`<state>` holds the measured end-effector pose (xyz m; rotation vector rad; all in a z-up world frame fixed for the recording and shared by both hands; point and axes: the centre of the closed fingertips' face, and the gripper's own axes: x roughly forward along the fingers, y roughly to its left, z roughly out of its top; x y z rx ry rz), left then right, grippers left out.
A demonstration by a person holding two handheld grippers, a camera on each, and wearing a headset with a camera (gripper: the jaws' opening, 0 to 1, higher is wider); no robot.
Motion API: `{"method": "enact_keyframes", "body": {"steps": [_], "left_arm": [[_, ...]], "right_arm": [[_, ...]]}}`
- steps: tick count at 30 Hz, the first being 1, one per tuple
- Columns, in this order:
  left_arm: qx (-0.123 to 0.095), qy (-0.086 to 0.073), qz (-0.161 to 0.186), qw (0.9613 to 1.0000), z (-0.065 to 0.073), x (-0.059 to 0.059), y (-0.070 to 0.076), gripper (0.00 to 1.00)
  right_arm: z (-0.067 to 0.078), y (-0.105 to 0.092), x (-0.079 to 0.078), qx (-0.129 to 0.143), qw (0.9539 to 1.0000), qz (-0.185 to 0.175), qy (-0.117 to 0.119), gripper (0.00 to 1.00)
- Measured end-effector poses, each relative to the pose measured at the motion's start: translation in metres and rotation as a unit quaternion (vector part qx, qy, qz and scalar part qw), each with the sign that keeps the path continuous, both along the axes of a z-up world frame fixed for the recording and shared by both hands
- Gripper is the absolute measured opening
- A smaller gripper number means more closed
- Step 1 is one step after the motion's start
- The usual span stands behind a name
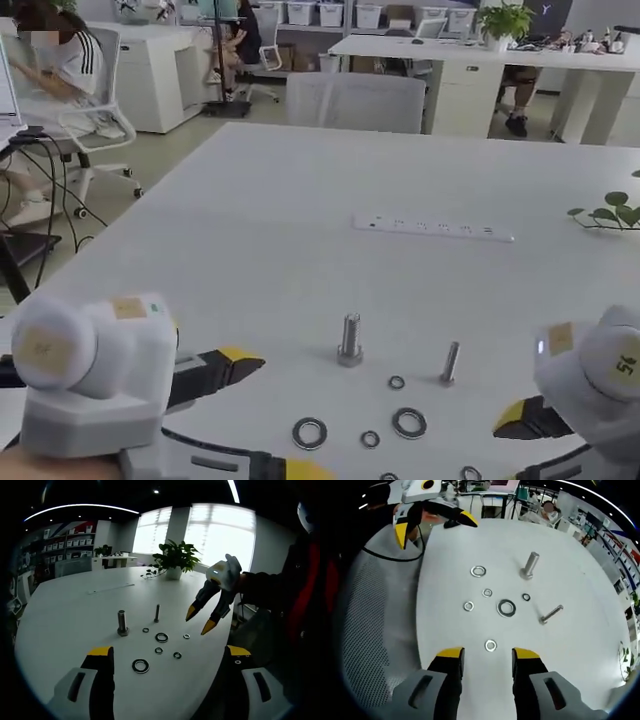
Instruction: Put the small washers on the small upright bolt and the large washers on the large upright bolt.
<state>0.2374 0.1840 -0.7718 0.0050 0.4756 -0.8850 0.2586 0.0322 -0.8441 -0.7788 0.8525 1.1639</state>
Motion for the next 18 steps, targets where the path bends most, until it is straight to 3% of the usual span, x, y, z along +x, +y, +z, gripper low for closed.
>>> {"method": "enact_keyframes", "body": {"steps": [18], "left_arm": [[-0.005,-0.005,-0.003,1.0,0.002,-0.001,-0.001,0.9]], "right_arm": [[-0.019,0.005,0.008,-0.073,0.9959,0.048,0.02,0.23]]}}
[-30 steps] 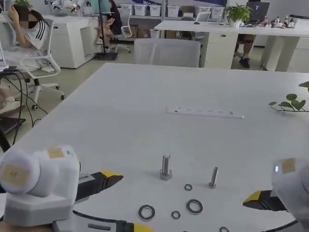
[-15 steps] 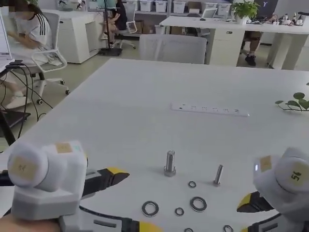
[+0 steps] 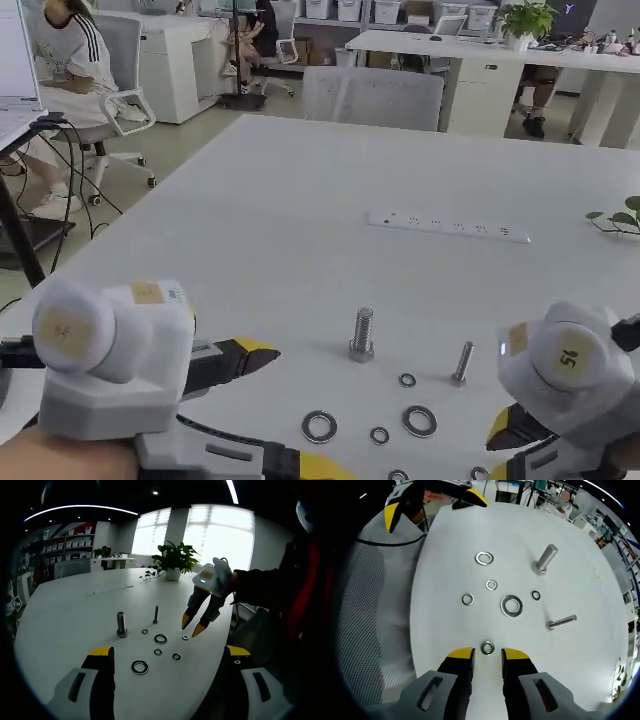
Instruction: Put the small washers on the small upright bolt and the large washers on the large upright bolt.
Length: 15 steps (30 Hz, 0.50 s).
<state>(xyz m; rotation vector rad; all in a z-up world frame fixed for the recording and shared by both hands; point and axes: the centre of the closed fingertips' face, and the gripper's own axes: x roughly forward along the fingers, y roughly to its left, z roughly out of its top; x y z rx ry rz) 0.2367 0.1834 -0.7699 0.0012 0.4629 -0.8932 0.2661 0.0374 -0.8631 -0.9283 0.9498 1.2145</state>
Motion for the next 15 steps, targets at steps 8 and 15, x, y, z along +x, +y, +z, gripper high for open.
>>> {"method": "enact_keyframes", "body": {"steps": [8,15], "left_arm": [[-0.003,-0.002,0.001,1.0,0.001,0.0,0.001,0.9],[-0.003,-0.002,-0.002,1.0,0.001,-0.001,0.0,0.9]], "right_arm": [[-0.008,0.001,-0.002,-0.024,0.9995,0.014,0.011,0.19],[-0.016,-0.003,-0.003,-0.043,0.9986,0.026,0.015,0.18]]}}
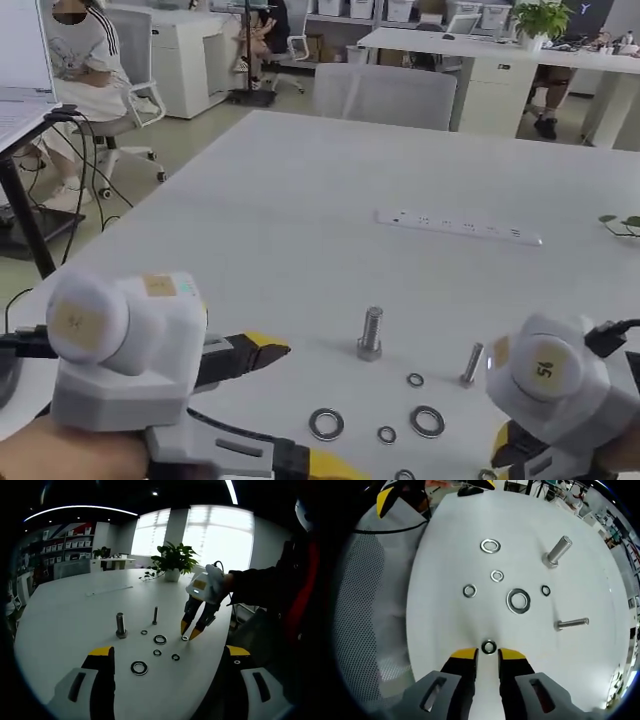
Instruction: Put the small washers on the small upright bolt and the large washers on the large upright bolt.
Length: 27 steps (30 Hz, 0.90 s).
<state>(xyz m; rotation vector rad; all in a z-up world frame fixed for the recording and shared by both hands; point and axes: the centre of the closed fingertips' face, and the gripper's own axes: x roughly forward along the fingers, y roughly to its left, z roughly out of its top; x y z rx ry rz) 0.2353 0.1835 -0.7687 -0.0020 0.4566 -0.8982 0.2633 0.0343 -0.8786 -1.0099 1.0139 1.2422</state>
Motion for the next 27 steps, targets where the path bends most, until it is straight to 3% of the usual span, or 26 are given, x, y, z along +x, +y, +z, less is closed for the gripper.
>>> {"method": "enact_keyframes", "body": {"steps": [12,27], "left_arm": [[-0.003,-0.001,0.003,1.0,0.0017,0.001,-0.0001,0.9],[-0.005,-0.003,0.004,1.0,0.0032,0.0029,-0.0001,0.89]], "right_arm": [[-0.0004,0.0037,0.0021,-0.012,0.9998,0.012,0.005,0.15],[-0.0006,0.0025,0.0048,-0.009,0.9998,-0.007,0.018,0.17]]}}
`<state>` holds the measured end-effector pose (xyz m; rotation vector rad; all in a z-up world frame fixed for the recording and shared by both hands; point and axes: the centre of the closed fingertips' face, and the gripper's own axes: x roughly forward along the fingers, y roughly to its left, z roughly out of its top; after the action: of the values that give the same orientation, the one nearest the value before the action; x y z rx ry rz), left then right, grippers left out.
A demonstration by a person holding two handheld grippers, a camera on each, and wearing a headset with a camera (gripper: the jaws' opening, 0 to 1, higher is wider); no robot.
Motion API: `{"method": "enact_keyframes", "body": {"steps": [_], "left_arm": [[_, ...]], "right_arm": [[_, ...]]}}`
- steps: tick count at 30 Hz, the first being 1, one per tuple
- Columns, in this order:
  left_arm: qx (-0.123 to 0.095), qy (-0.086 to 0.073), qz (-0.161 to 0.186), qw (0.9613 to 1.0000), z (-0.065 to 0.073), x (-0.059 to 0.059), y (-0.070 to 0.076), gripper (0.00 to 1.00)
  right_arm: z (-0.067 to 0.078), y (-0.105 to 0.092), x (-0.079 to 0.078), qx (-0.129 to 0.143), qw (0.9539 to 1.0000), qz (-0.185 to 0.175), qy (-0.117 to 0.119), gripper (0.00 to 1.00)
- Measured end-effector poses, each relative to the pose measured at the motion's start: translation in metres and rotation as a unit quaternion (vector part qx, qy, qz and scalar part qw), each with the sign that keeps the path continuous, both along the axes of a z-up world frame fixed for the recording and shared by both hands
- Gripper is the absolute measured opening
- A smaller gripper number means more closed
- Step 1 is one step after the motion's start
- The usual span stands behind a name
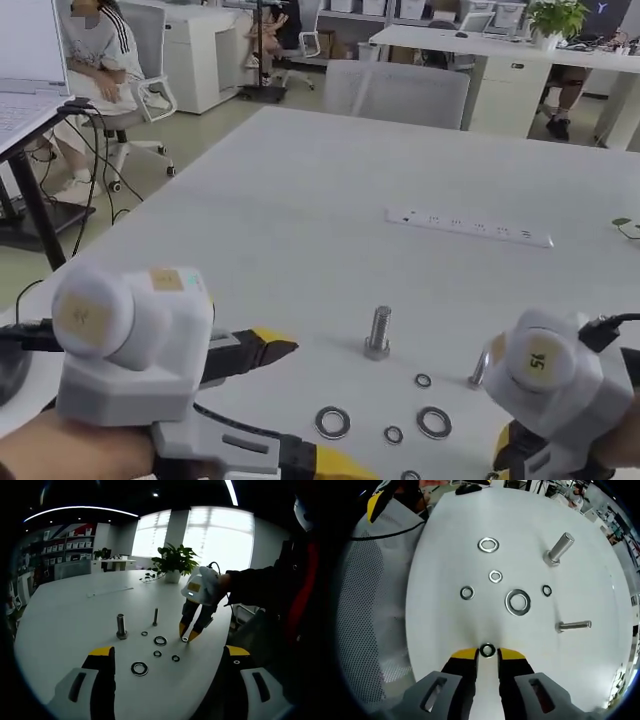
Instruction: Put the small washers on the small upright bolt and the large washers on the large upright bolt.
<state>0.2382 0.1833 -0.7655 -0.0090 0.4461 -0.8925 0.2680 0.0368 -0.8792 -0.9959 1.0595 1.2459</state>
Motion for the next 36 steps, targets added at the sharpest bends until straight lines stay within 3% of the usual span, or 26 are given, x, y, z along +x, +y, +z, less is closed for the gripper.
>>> {"method": "enact_keyframes", "body": {"steps": [9,36], "left_arm": [[-0.001,-0.002,0.003,1.0,0.0007,0.0007,0.0011,0.89],[-0.001,0.0,0.0,1.0,0.0006,-0.0013,-0.0004,0.88]], "right_arm": [[-0.0015,0.0001,0.0001,-0.012,0.9997,0.022,-0.005,0.16],[0.0014,-0.0022,0.0026,-0.018,0.9995,0.024,-0.011,0.13]]}}
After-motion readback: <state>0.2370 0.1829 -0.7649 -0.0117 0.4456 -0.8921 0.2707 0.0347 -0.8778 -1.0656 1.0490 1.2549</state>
